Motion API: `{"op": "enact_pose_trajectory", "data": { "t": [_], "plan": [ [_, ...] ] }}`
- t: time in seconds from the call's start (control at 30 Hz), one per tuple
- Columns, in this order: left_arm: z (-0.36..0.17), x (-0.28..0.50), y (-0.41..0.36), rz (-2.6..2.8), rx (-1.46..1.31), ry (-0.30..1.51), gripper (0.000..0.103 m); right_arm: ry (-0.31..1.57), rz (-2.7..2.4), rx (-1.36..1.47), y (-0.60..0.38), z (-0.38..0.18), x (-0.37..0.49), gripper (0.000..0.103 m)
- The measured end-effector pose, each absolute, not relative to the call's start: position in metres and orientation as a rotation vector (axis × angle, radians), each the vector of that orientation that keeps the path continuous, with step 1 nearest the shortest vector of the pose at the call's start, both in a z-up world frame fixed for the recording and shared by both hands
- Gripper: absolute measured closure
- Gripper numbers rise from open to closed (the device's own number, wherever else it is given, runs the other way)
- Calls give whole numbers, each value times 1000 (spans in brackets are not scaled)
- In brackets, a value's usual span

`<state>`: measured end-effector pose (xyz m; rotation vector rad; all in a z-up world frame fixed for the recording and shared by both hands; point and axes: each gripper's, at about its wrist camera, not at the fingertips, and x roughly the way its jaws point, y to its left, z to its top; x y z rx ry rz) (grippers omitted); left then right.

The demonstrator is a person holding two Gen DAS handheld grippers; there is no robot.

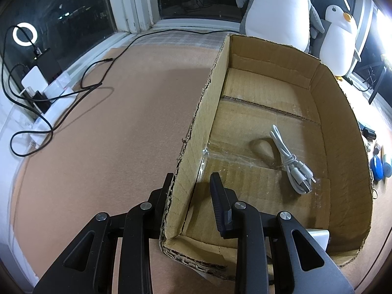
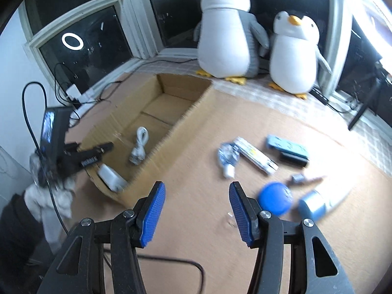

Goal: Organize rigid objects
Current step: 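Move the right gripper back to the keyring with the white tag, then close the right gripper on the keyring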

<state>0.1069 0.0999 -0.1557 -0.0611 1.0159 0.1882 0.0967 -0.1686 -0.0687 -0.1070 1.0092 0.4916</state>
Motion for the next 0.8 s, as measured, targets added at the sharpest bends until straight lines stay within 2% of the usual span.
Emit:
{"op": "enact_pose_trajectory", "data": {
  "t": [0.1, 0.17, 0.27, 0.6, 0.73, 0.8],
  "plan": [
    [-156, 107, 99, 198, -50, 1018, 76, 1015, 485, -150, -187, -76, 91, 55],
    [-155, 107, 98, 204, -45, 1021, 76, 1026, 498, -188, -196, -83, 86, 65],
    [-155, 107, 98, 217, -39, 1025, 76, 1037, 526, -287, -200, -94, 79, 71],
    [-155, 108, 96, 256, -40, 1035, 76, 997, 662, -565, -181, -129, 73, 74],
    [-155, 108, 96, 263, -46, 1037, 76, 964, 687, -696, -173, -142, 72, 83],
    [-155, 108, 96, 265, -48, 1038, 76, 959, 697, -721, -172, -147, 73, 83]
  ]
}}
